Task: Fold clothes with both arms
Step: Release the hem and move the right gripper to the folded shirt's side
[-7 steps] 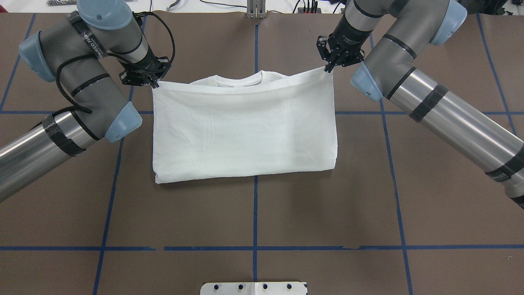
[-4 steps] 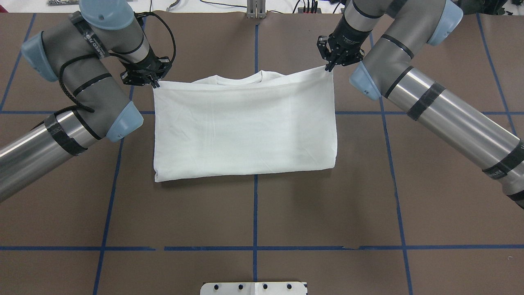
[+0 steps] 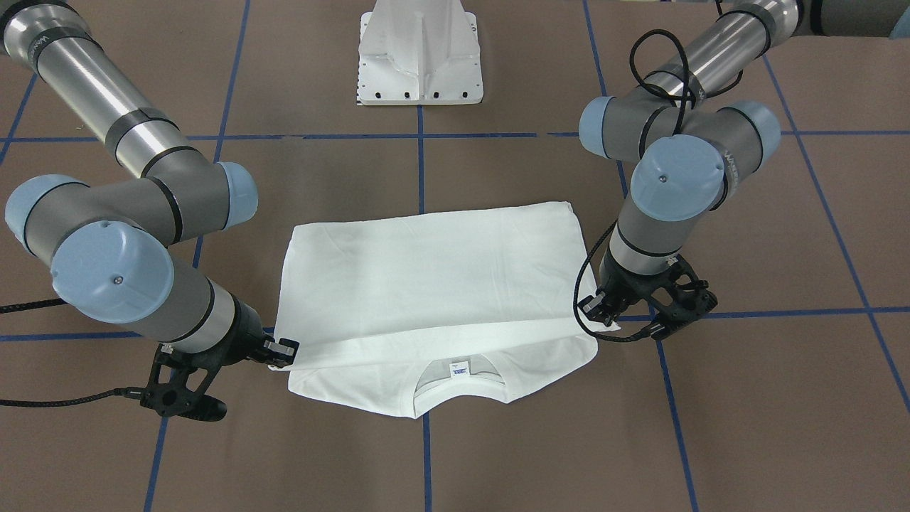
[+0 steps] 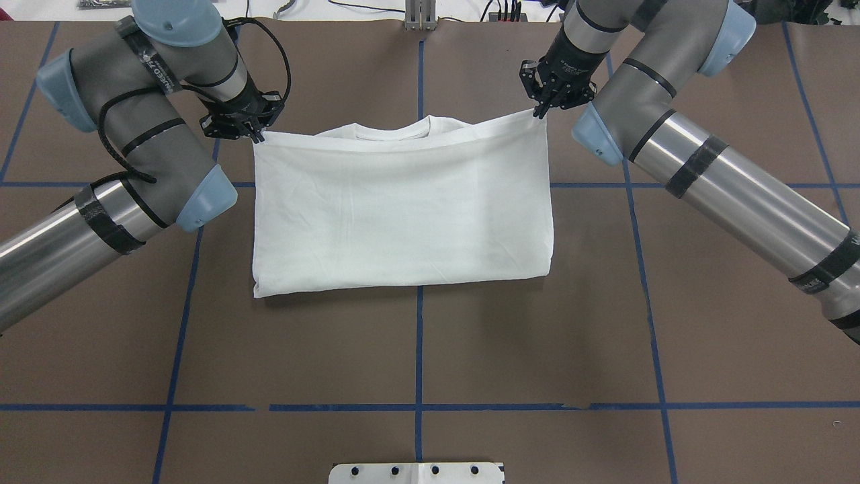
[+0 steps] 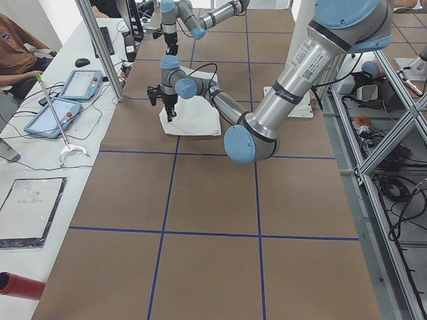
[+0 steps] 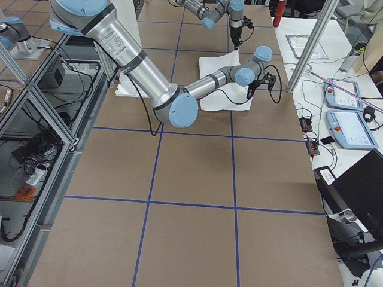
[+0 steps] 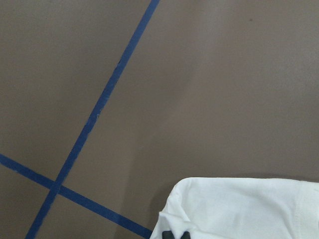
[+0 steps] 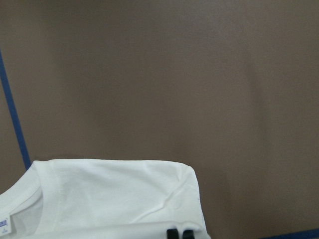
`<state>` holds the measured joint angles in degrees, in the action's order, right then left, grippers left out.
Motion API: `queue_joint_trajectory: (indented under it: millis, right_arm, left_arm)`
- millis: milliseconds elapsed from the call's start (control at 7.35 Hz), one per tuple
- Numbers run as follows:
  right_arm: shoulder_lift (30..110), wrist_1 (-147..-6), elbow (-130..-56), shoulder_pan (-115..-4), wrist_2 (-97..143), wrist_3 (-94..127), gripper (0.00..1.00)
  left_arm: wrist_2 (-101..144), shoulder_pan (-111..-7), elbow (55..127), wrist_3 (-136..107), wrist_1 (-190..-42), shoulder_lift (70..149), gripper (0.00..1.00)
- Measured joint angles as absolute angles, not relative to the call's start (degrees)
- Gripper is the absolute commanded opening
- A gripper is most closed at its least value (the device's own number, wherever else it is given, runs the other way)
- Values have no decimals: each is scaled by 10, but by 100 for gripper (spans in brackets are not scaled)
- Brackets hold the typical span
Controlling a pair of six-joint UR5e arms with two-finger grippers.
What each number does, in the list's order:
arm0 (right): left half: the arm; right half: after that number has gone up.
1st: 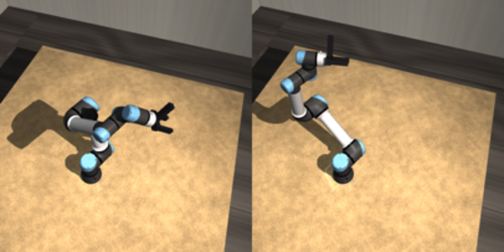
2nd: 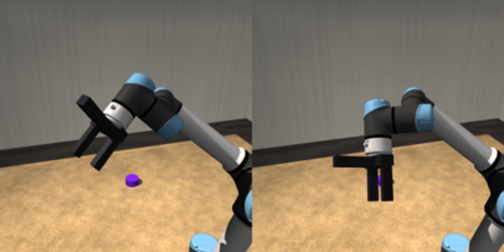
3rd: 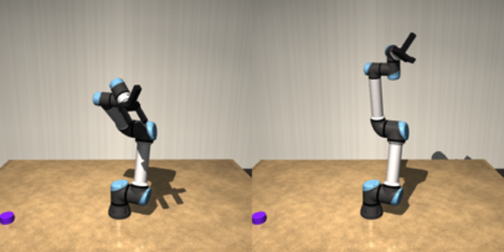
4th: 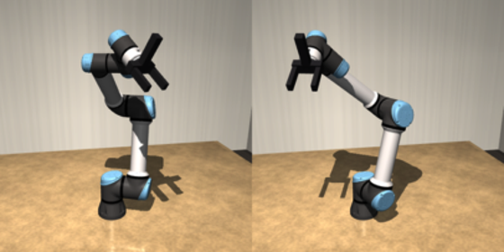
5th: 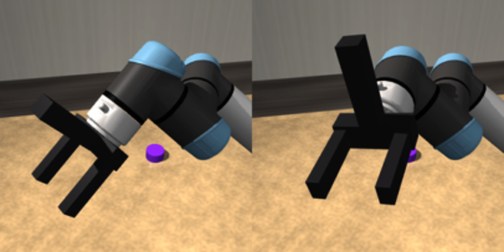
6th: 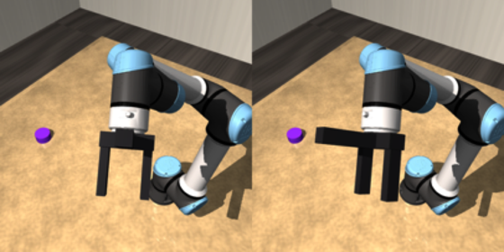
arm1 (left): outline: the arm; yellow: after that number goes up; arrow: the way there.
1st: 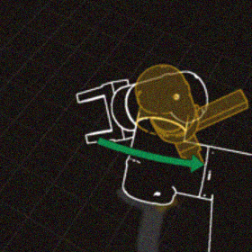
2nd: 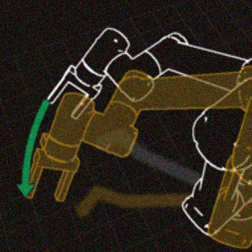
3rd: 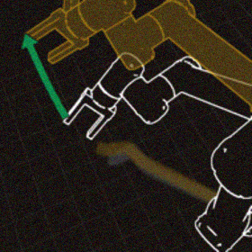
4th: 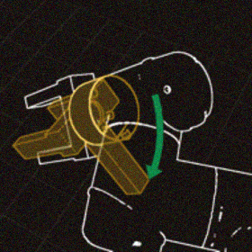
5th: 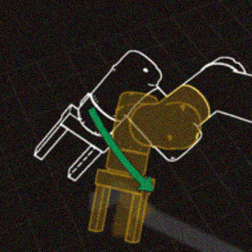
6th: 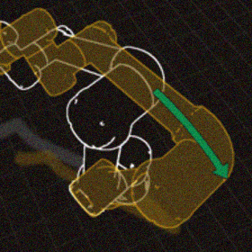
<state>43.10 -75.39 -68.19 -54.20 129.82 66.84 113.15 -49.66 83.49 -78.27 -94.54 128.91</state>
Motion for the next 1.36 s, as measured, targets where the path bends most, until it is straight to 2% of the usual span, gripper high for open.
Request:
queue_joint_trajectory:
  millis: [136, 816, 1360]
  right_arm:
    - [428, -754, -683, -541, 1298, 669, 99]
    - [441, -754, -700, -531, 1273, 667, 100]
    - [577, -761, -881, -465, 1236, 693, 100]
  left_arm:
    - [1131, -497, 835, -784, -945, 1288, 99]
    - [1120, -497, 844, -791, -939, 1289, 99]
    - [1119, -498, 919, -803, -876, 1283, 99]
